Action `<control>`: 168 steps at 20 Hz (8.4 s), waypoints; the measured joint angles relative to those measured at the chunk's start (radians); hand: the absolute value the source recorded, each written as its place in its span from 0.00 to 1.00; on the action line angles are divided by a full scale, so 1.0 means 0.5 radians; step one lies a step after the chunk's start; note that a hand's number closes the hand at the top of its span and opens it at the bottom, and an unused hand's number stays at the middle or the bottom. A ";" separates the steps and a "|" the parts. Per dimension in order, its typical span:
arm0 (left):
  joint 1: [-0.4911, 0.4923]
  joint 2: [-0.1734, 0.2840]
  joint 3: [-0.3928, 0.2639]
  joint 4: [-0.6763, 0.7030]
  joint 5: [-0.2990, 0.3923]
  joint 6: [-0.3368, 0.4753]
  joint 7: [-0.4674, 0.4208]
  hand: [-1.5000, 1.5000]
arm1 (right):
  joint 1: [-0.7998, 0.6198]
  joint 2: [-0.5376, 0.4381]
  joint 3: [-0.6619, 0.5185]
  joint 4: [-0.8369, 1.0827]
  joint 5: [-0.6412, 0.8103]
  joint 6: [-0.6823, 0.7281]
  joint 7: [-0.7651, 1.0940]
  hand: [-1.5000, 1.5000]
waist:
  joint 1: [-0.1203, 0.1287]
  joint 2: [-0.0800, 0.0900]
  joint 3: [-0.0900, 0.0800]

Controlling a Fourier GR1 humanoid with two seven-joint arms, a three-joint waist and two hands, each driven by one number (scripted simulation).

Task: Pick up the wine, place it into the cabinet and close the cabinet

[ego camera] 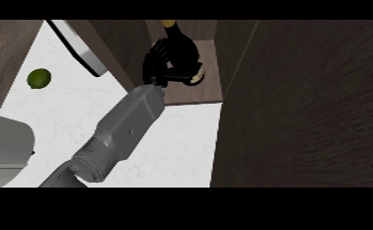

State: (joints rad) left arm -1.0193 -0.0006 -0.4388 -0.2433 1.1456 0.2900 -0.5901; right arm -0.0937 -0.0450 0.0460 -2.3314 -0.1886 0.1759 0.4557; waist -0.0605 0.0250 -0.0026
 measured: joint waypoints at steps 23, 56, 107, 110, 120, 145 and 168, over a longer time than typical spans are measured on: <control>0.135 0.001 -0.270 -0.253 0.363 0.105 -0.159 1.00 | -0.107 0.033 0.095 0.077 -0.006 0.010 -0.014 0.00 | -0.138 0.011 0.001; -0.073 0.002 -0.706 -0.221 0.677 0.425 -0.427 0.00 | -0.055 0.042 0.128 0.073 0.013 0.028 -0.059 0.00 | -0.113 0.006 0.004; 1.066 0.658 -0.985 -2.203 -0.088 0.514 -0.377 0.00 | 0.057 -0.007 0.071 -0.110 0.098 -0.067 0.092 1.00 | 0.137 -0.058 0.006; 1.178 0.794 -0.999 -2.426 -0.147 0.489 -0.338 0.00 | 0.113 -0.058 0.087 -0.134 0.029 0.035 0.070 1.00 | 0.137 -0.058 0.007; 1.608 1.359 -0.886 -3.023 -0.189 0.224 -0.300 1.00 | 0.175 -0.187 0.280 -0.161 -0.038 0.300 0.132 1.00 | 0.140 -0.060 0.005; 2.600 2.173 -0.088 -3.143 0.193 -0.621 -0.609 0.00 | -0.389 -0.076 1.589 -0.058 0.359 -0.567 0.551 1.00 | 0.199 -0.078 -0.003; 2.926 2.410 0.348 -2.776 0.270 -1.248 -0.587 0.00 | -1.701 0.065 1.078 1.118 0.101 -1.265 0.238 1.00 | 0.257 -0.042 0.000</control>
State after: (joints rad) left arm 0.4436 1.2043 -0.2646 -1.6315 1.2808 -0.3338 -0.8834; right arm -0.9443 -0.0124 0.5850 -1.7725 -0.1381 -0.4564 0.5746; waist 0.0682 0.0040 -0.0028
